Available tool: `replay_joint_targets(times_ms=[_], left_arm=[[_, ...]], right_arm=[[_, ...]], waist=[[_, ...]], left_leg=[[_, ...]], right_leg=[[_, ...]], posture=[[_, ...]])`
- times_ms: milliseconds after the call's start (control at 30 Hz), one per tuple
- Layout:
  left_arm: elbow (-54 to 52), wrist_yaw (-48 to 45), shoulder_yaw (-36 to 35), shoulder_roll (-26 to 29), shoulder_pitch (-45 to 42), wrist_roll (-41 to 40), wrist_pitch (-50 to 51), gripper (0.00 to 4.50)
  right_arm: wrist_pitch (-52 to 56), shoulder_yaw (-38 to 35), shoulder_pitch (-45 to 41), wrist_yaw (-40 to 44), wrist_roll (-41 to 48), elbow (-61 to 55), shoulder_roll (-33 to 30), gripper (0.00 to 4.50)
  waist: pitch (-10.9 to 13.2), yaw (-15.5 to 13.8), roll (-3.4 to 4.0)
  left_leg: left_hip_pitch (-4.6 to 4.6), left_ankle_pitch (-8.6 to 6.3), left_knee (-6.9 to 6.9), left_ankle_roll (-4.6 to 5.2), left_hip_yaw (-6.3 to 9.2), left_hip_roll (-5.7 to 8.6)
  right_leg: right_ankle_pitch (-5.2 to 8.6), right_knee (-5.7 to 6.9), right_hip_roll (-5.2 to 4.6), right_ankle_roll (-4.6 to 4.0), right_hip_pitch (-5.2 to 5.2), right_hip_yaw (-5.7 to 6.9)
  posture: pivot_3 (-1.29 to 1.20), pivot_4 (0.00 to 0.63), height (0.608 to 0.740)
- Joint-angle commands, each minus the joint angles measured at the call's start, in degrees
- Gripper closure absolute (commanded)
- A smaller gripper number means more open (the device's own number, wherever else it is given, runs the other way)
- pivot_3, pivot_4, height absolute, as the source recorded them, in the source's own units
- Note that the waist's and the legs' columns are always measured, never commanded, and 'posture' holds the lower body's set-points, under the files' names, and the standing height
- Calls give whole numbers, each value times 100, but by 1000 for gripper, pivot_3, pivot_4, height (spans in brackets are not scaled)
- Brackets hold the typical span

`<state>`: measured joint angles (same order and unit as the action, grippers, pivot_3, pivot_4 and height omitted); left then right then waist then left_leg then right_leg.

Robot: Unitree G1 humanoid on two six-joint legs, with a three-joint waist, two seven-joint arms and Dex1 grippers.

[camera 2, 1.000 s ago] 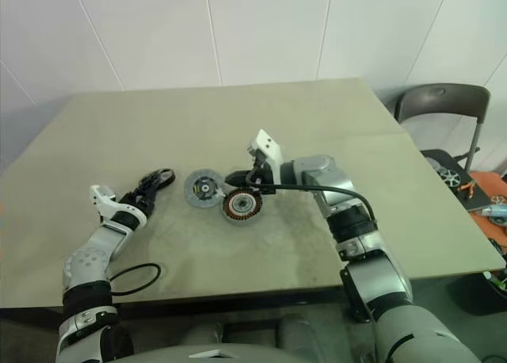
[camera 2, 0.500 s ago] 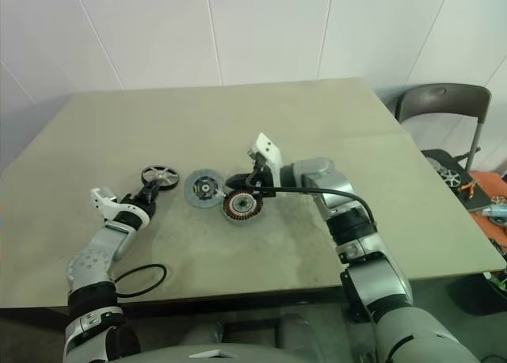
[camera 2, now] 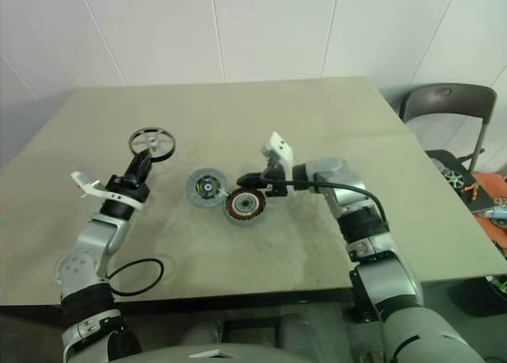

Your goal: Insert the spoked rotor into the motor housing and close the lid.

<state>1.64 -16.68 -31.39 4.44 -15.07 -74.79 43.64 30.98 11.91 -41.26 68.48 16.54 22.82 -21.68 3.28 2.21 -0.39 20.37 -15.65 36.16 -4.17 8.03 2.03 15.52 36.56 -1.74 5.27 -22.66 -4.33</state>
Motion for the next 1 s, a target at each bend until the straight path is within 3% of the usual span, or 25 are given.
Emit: replay_joint_targets(times_ms=[33, 267, 500, 1000], left_arm=[[-41, -288, 450, 49, -361, -190, 335, 4079], [476, -630, 1221, 40, -687, -72, 1056, 4079], [850, -538, 1258, 3, -573, -201, 1535, 4079], [309, 417, 961, 8, 508, -1175, 2107, 4079]], right_arm=[[-8, -124, 19, 130, 26, 61, -194, 4500], [-79, -110, 181, 51, -145, 308, -471, 4500], [-120, -219, 272, -65, -212, 450, -617, 4500], [-304, -191, 156, -55, -362, 826, -534, 4500]], waist=[[1, 5, -1], [1, 36, 0], [1, 22, 0], [1, 13, 0]], left_leg=[[1, 0, 0, 0, 0, 0], [1, 0, -3, 1, -2, -1], [2, 0, -2, 1, -1, -2], [-1, 0, 3, 1, -2, -2]], right_leg=[[-2, -3, 0, -1, 0, 0], [-9, -16, 1, 10, 3, -2], [-10, -16, 2, 10, 2, -2], [-12, -19, -1, 9, 8, -4]], posture=[[0, 0, 740], [0, 0, 740], [0, 0, 740], [0, 0, 740]])
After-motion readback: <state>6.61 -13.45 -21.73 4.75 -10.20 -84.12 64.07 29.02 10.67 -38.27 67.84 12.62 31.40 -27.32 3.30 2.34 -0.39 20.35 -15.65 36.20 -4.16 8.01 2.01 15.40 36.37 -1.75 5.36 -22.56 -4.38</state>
